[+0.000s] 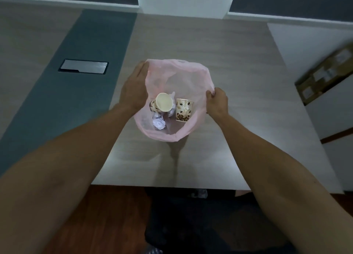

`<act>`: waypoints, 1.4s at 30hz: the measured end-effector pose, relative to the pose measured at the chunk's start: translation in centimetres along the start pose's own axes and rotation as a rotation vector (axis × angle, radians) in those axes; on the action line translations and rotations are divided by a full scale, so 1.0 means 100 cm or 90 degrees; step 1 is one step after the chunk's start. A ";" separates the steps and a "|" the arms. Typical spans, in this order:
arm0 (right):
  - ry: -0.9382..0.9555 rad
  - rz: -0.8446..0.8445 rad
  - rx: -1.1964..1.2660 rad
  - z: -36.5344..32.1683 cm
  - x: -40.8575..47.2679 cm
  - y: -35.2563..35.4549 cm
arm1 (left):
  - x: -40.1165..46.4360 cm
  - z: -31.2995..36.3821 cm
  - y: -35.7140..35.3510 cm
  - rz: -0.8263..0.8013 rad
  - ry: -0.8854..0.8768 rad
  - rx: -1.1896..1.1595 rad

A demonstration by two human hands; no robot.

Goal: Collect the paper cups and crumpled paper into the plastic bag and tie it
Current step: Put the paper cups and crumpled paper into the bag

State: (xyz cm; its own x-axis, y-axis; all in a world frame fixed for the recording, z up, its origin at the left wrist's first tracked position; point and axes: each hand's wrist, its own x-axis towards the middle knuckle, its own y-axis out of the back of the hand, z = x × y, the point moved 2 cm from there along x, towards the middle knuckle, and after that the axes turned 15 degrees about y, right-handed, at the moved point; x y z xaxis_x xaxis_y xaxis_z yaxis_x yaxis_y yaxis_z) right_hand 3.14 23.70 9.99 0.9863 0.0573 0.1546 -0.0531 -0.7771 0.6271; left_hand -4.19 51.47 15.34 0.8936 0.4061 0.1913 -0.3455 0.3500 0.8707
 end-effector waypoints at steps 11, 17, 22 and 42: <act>-0.007 0.152 -0.069 0.062 -0.010 0.154 | -0.024 0.138 -0.056 -0.011 -0.110 -0.074; -0.046 0.141 -0.062 0.114 -0.019 0.190 | -0.048 0.172 -0.096 -0.102 -0.084 -0.065; -0.078 0.047 -0.050 0.154 -0.034 0.194 | -0.077 0.167 -0.121 -0.182 -0.033 0.005; 0.148 -0.082 -0.118 0.121 -0.100 0.213 | -0.209 0.167 -0.075 -0.119 0.077 0.025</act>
State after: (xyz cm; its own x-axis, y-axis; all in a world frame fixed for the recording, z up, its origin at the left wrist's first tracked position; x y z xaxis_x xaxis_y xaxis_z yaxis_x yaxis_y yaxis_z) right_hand -6.01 -0.98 12.55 0.9257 0.3065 0.2219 0.0216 -0.6282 0.7777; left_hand -15.47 26.24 12.36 0.8995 0.4361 -0.0281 -0.1637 0.3957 0.9037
